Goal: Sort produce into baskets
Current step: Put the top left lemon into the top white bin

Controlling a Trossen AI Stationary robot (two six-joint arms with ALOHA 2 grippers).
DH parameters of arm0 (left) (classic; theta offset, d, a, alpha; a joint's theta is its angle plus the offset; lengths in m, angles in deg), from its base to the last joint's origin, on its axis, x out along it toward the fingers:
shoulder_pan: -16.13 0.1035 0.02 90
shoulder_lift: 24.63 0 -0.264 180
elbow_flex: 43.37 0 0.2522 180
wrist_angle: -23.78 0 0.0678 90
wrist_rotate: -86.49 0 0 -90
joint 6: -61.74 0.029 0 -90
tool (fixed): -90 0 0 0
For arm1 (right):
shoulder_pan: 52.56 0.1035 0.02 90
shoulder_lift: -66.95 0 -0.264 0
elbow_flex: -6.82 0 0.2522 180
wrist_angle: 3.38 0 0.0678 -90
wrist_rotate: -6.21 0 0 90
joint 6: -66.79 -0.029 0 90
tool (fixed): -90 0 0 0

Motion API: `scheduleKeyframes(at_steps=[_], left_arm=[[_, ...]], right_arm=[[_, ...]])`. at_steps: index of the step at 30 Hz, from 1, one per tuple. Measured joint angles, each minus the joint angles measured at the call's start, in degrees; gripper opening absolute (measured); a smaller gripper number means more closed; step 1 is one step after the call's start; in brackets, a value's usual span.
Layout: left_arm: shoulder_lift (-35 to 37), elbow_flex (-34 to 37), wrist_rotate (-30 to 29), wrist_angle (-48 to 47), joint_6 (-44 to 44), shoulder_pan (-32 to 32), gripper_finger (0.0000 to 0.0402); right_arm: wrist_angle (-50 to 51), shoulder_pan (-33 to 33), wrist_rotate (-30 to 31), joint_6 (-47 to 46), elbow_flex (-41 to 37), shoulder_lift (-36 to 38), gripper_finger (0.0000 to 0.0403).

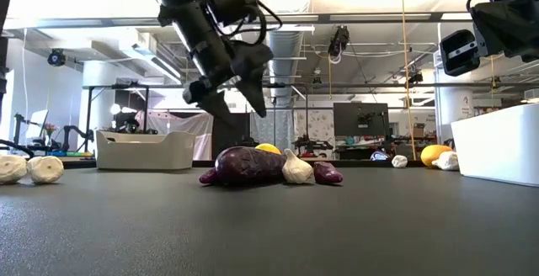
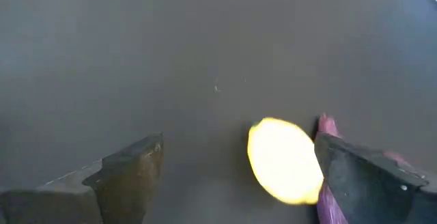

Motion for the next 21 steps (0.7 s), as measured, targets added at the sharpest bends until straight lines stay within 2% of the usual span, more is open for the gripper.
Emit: scheduleKeyframes(at_steps=[5,8,12,21], left_arm=[[-4.08,0.93,-7.70,1.24,-2.82,-1.47,0.0363],[-7.30,1.41,-7.04,5.09,-3.75,-2.47,0.0363],[-10.15,1.42,-6.54,5.48,-5.00,-4.43,0.0363],[-8.59,1.42,-7.40,6.39,-4.97,-6.15,0.0362]], right_arm=[[0.07,-0.02,0.00,0.00,0.00,0.00,0.0011],[0.09,-0.02,-0.02,0.01,0.00,0.00,0.0011],[0.09,-0.02,0.00,0.00,-0.01,0.00,0.0011],[0.09,-0.02,0.00,0.00,0.00,0.00,0.0011]])
